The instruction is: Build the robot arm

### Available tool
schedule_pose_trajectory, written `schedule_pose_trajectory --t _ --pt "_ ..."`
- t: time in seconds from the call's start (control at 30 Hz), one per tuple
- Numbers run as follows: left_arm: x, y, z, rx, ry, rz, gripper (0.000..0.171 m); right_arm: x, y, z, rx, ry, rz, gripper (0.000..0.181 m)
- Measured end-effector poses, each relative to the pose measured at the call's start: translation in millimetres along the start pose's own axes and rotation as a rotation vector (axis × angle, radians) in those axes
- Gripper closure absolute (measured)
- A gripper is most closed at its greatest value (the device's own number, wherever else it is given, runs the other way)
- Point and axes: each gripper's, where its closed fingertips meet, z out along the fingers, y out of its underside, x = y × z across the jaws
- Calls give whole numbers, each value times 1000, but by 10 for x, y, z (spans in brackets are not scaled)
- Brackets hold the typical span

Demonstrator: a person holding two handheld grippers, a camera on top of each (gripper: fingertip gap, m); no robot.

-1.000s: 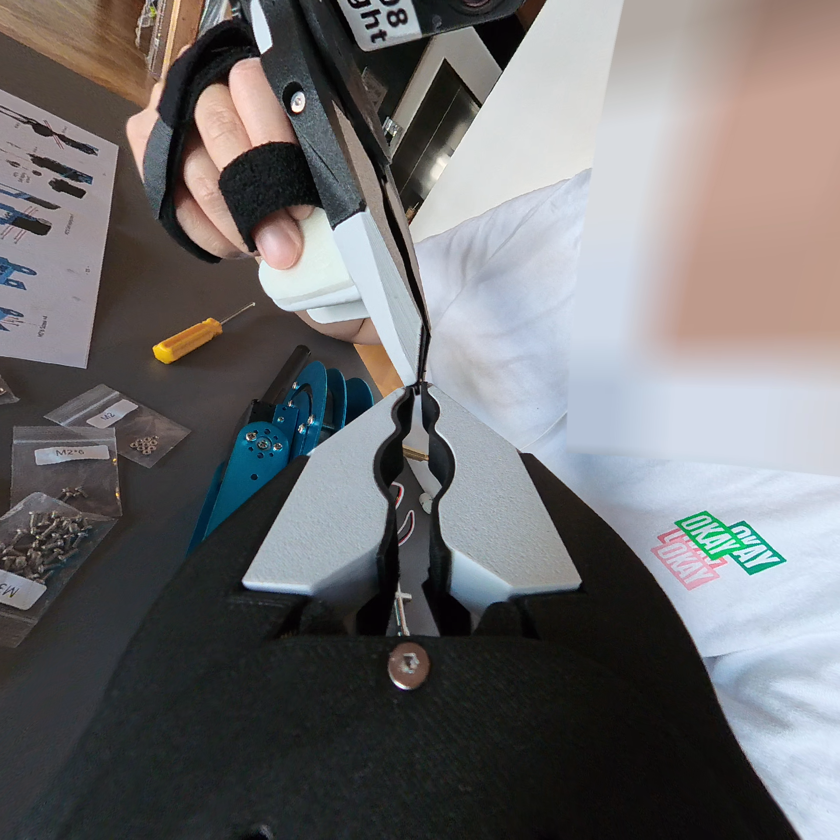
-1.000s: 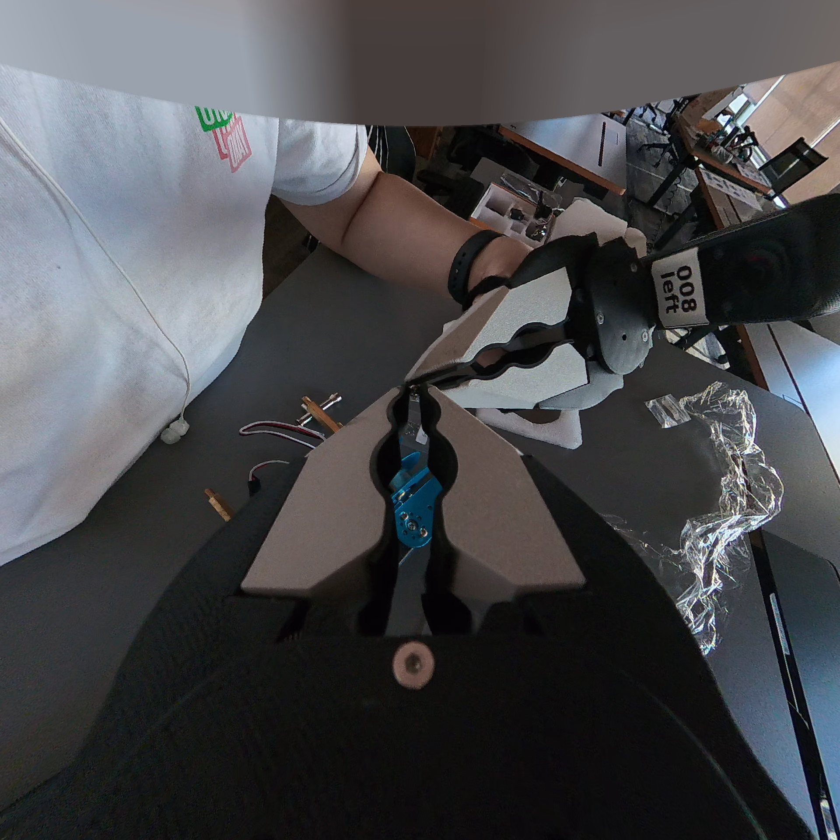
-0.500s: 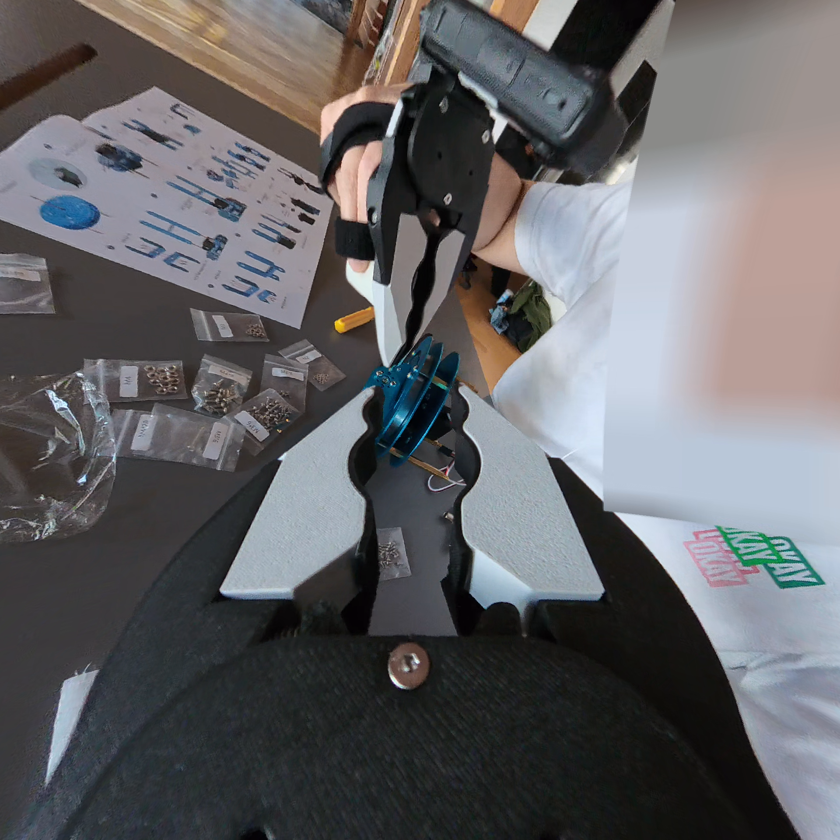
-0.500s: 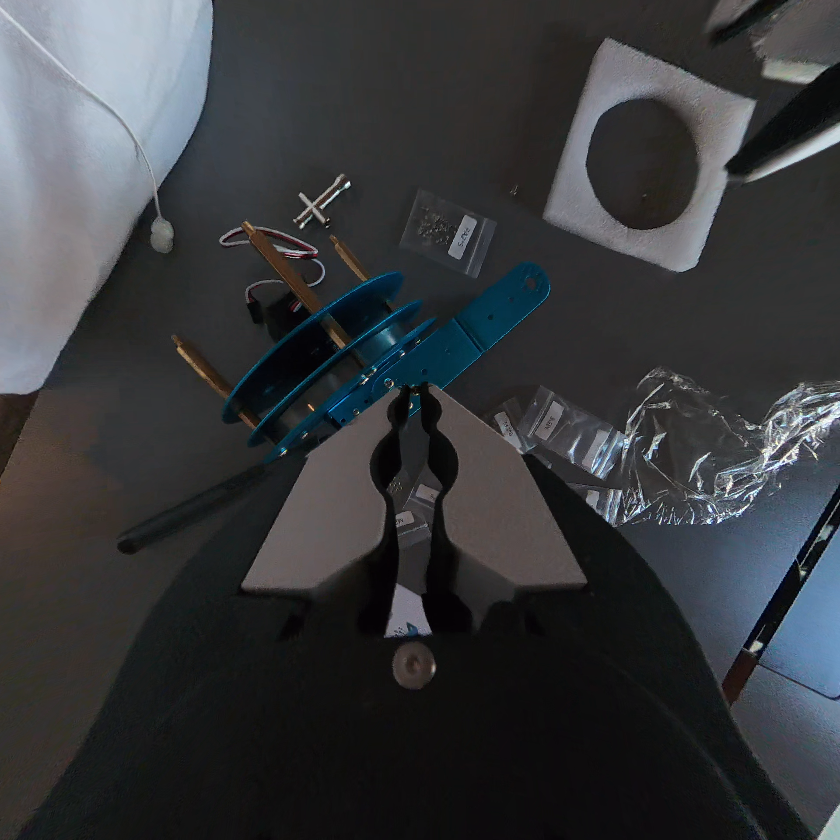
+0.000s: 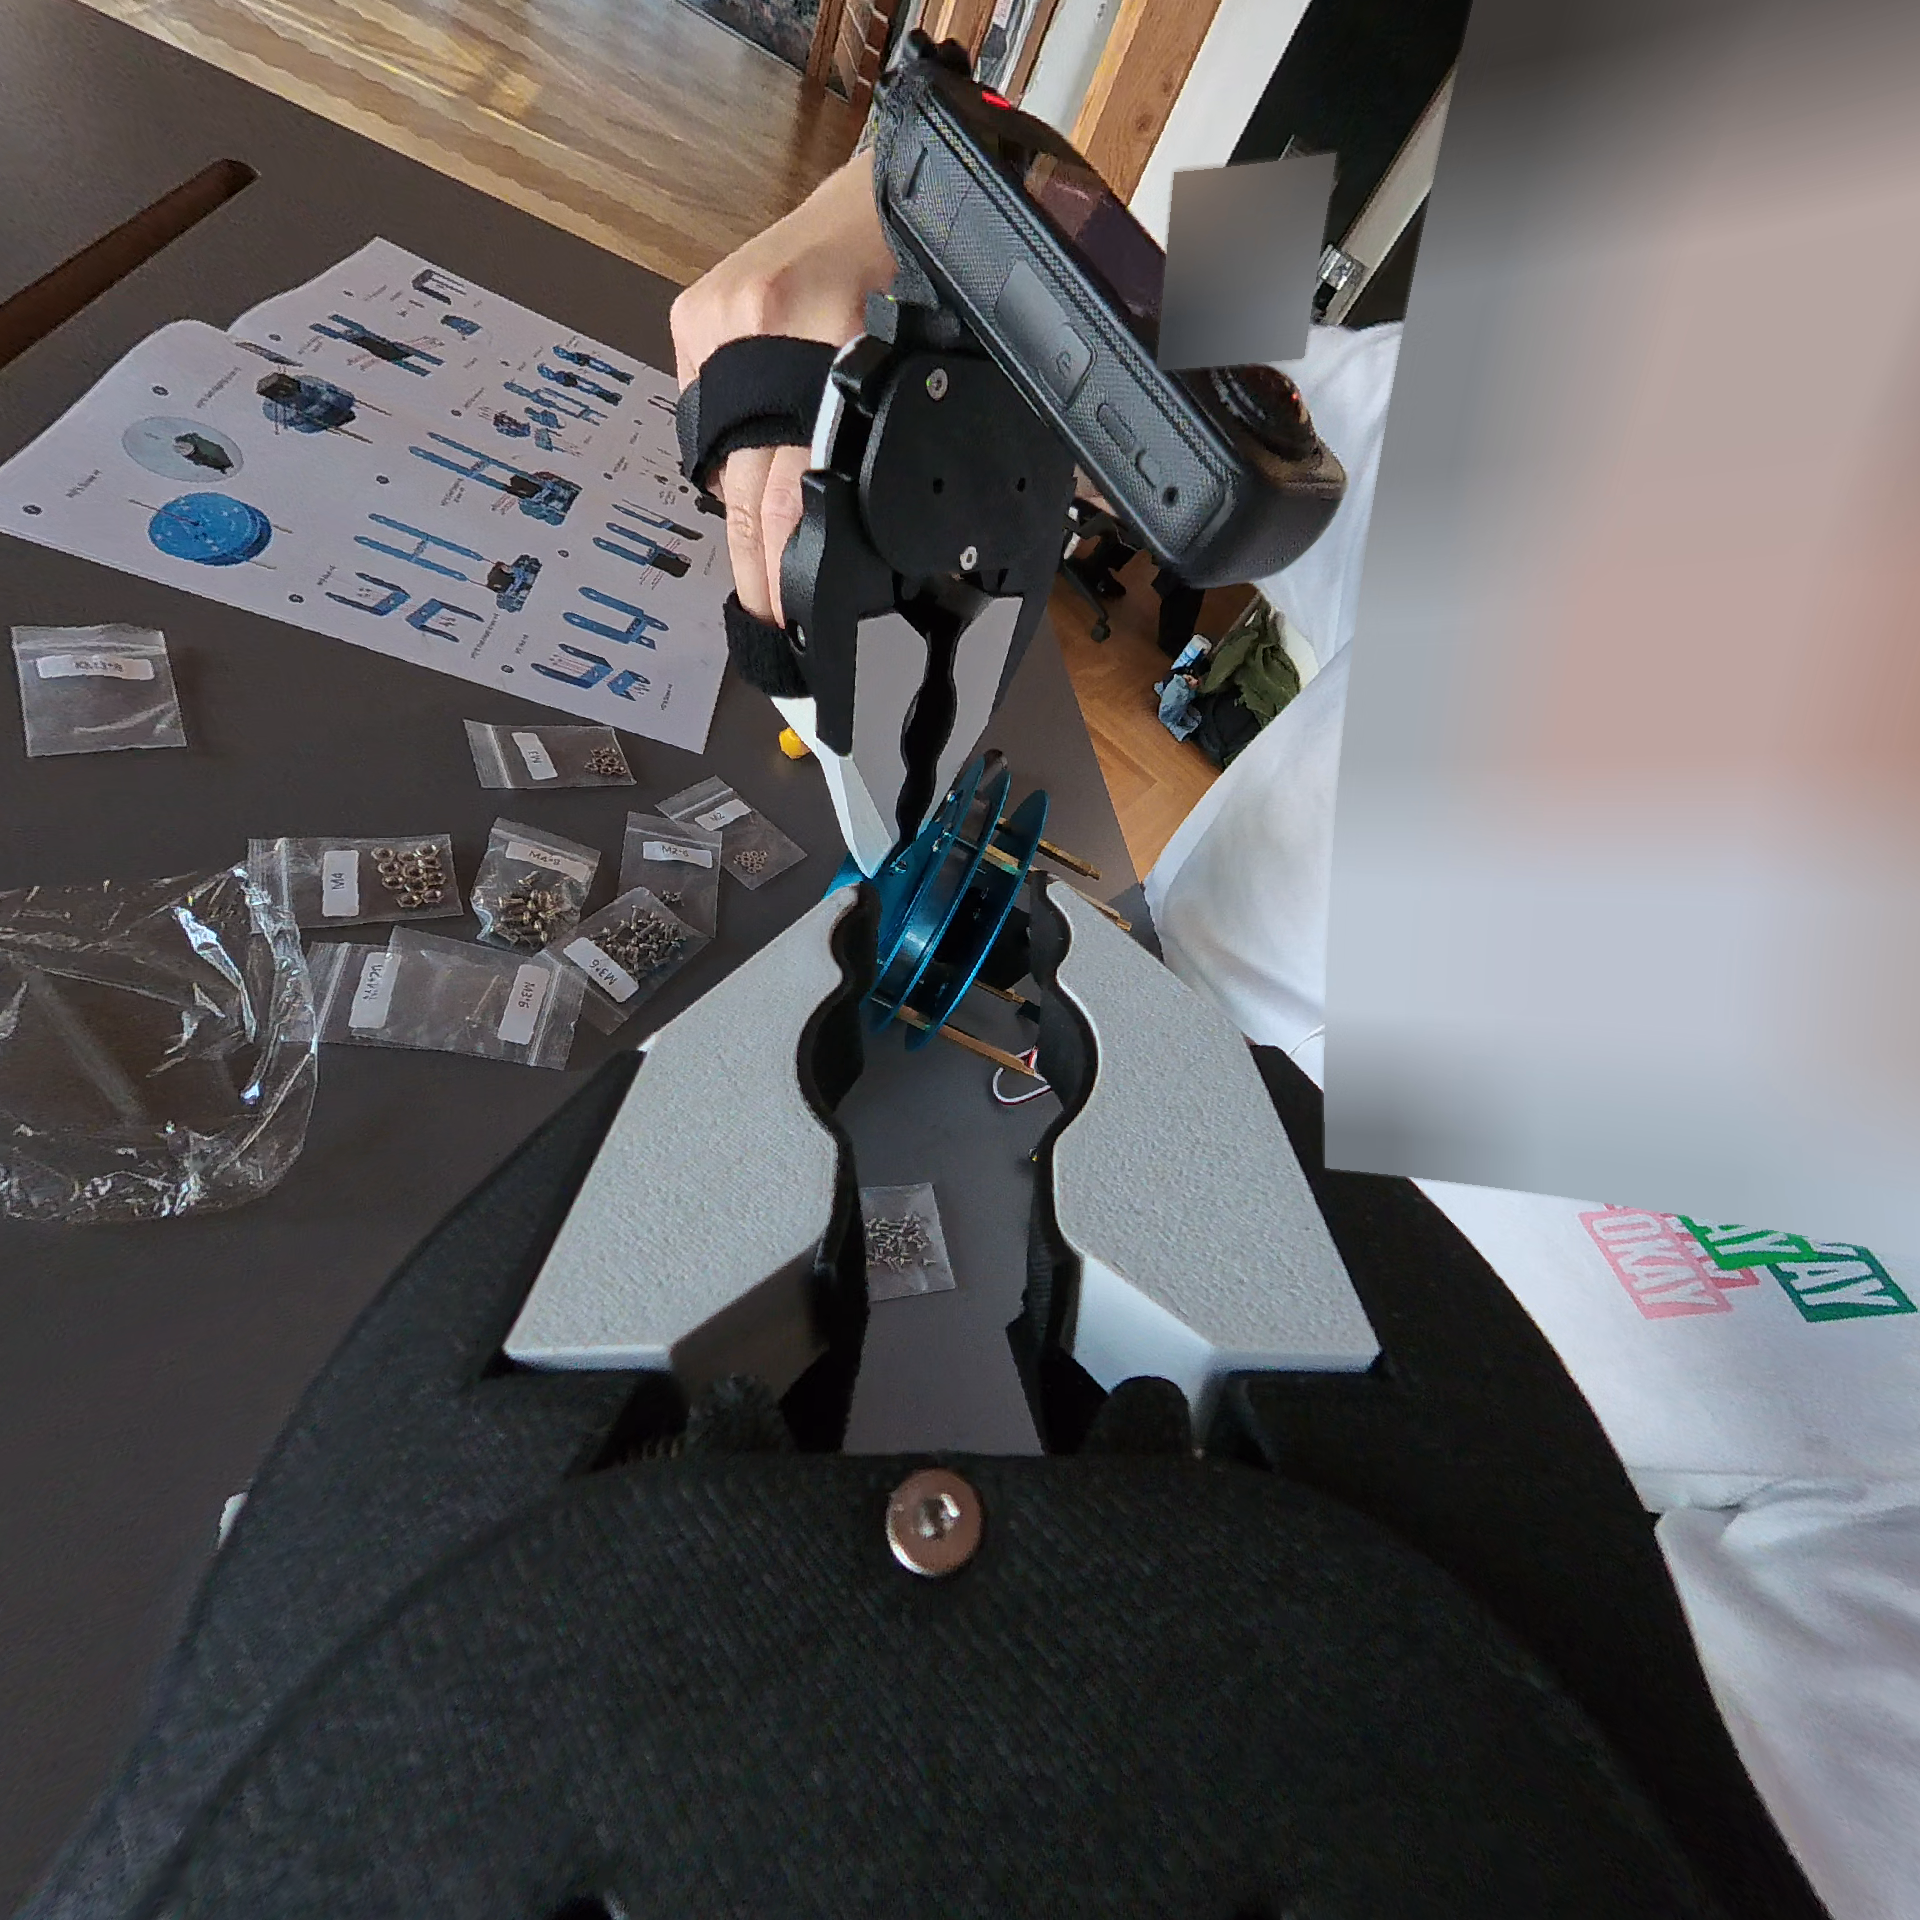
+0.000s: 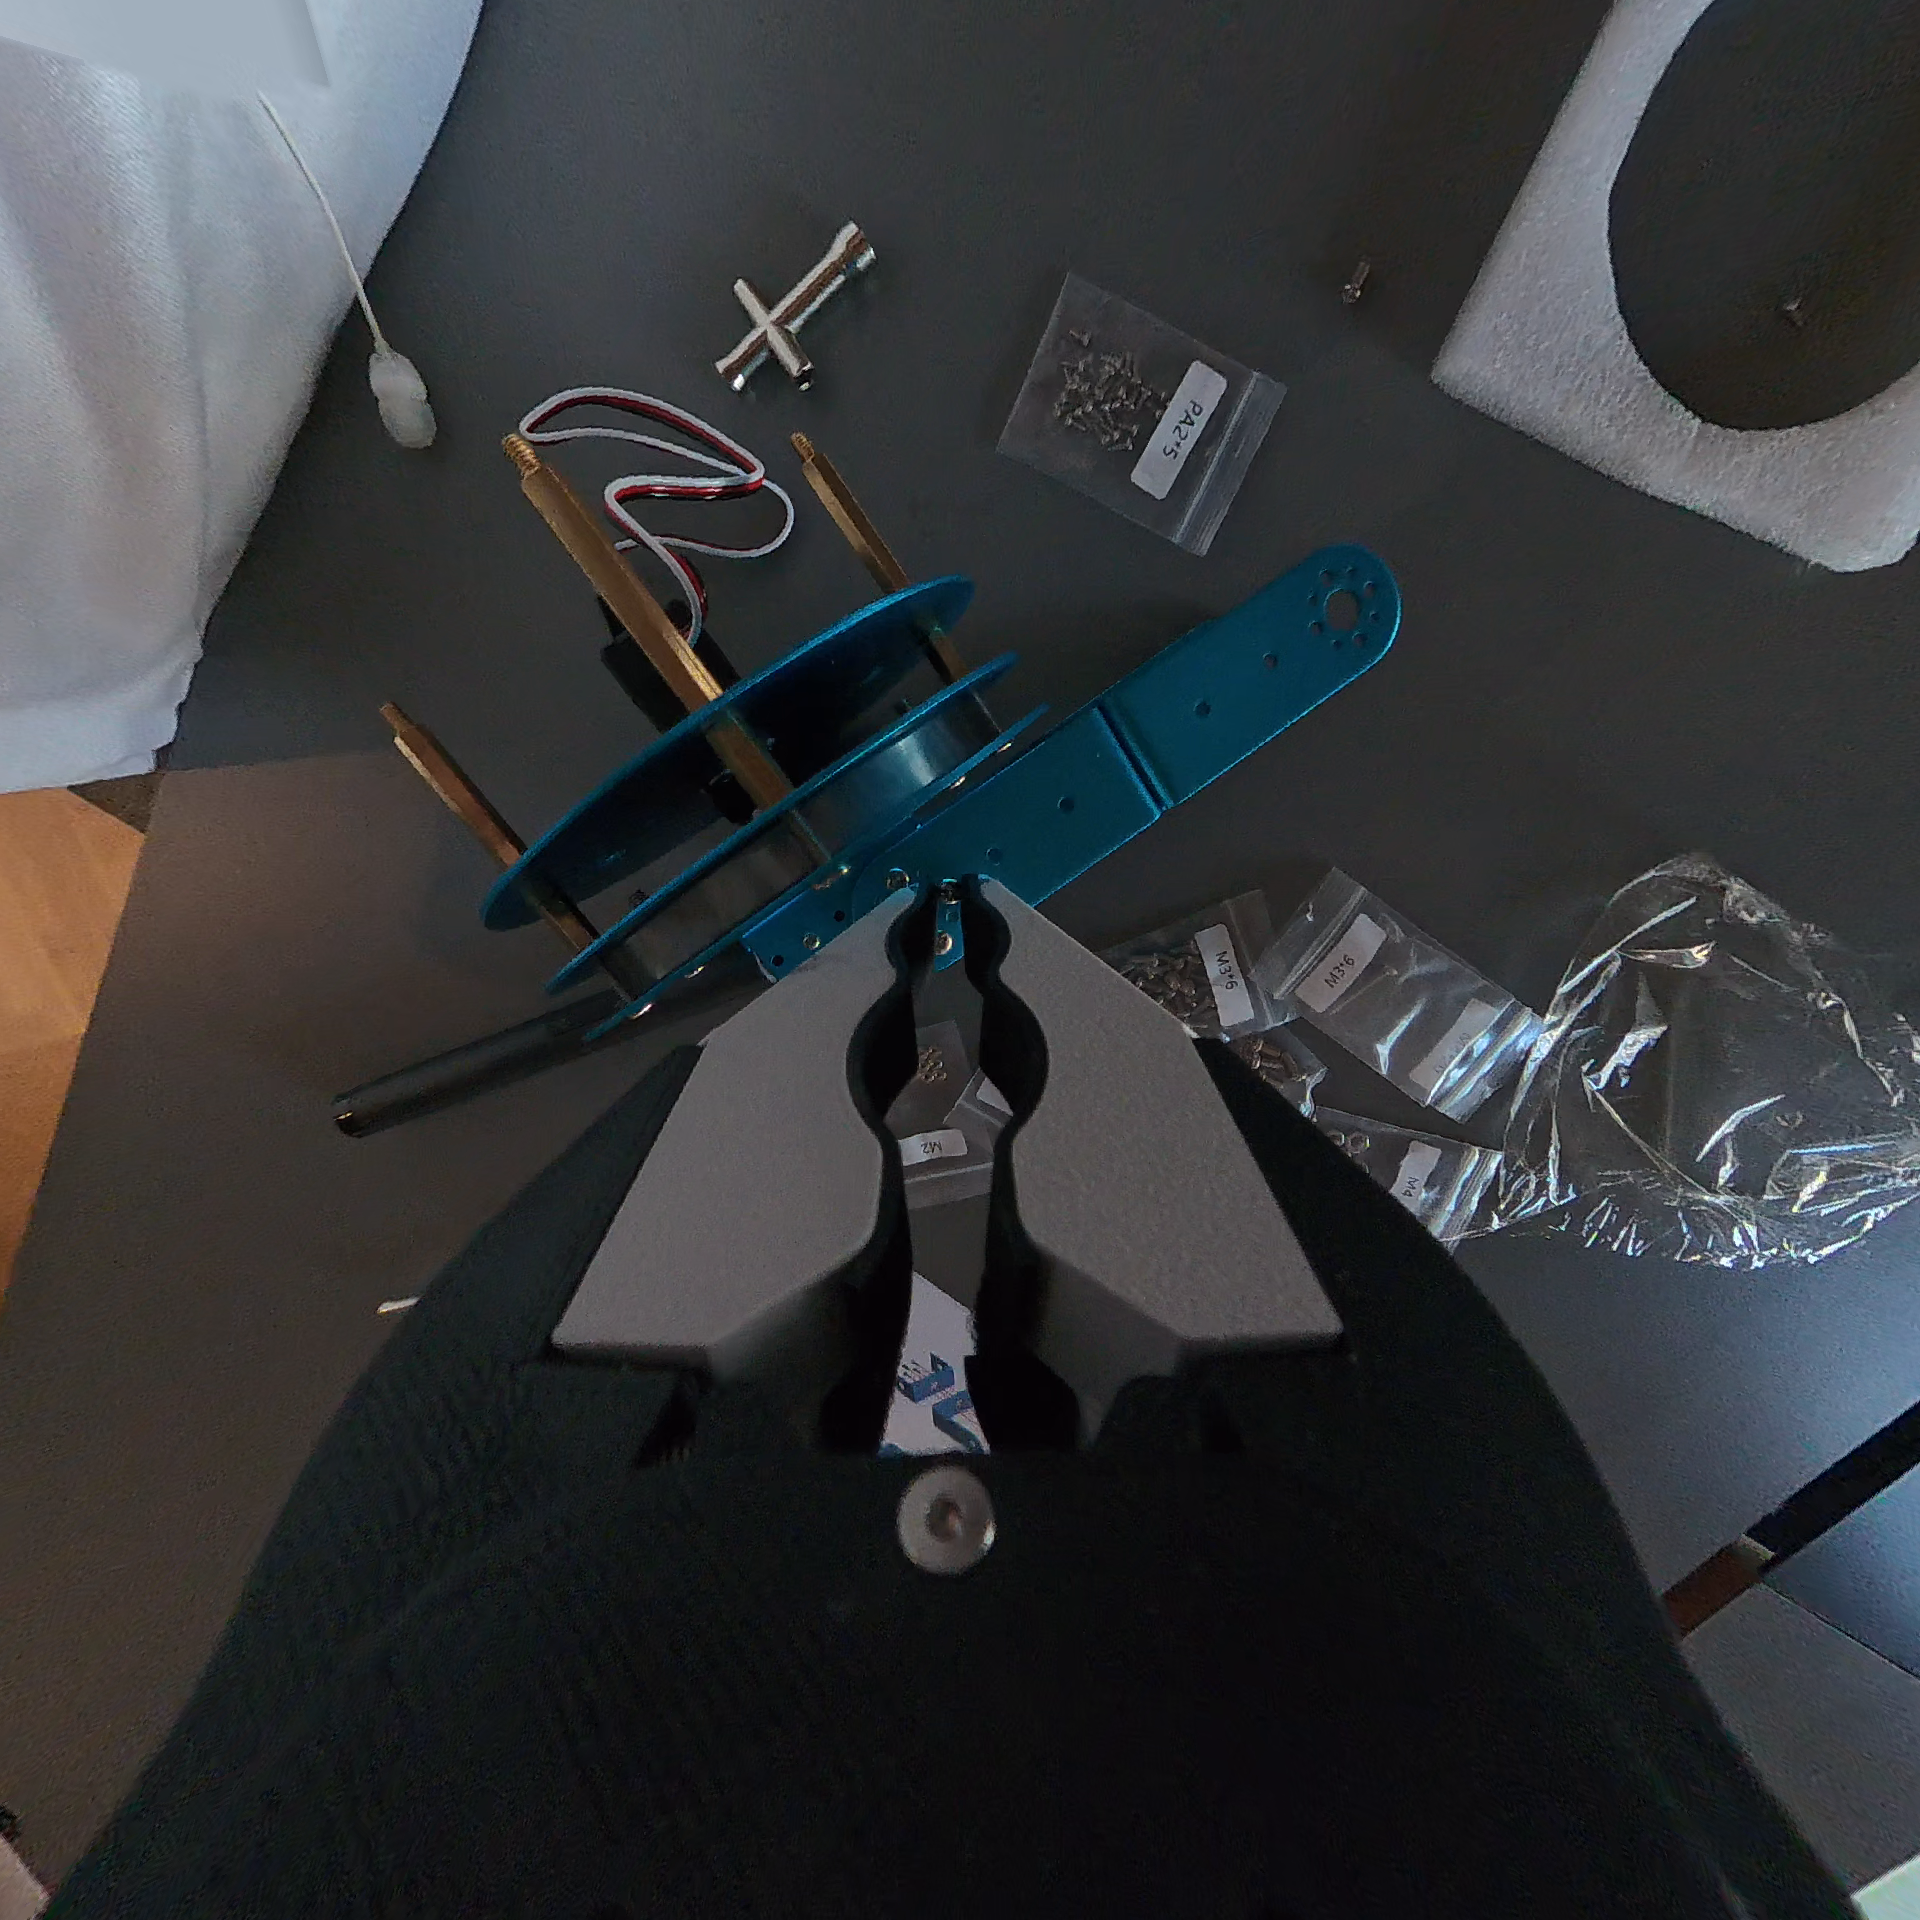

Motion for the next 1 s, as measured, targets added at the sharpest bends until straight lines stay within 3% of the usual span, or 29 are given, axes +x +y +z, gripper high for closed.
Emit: schedule_pose_trajectory --t 0.23,0.53,0.63,0.73,0.8,1.0 --pt "37 -1 2 -8 -1 8 144 -16 19 -4 -68 -31 -8 175" --pt "36 -40 -47 15 -8 3 145 16 17 -66 -16 13 26 172" --pt "-2 -57 -101 27 -33 4 144 92 17 -204 84 103 92 173" --pt "-69 -79 -192 41 -94 13 143 175 -14 -419 282 242 162 175" --pt "-81 -89 -239 47 -115 18 143 126 -45 -482 404 259 192 177" --pt "-63 -116 -299 61 -128 25 143 42 -56 -341 519 271 277 175"
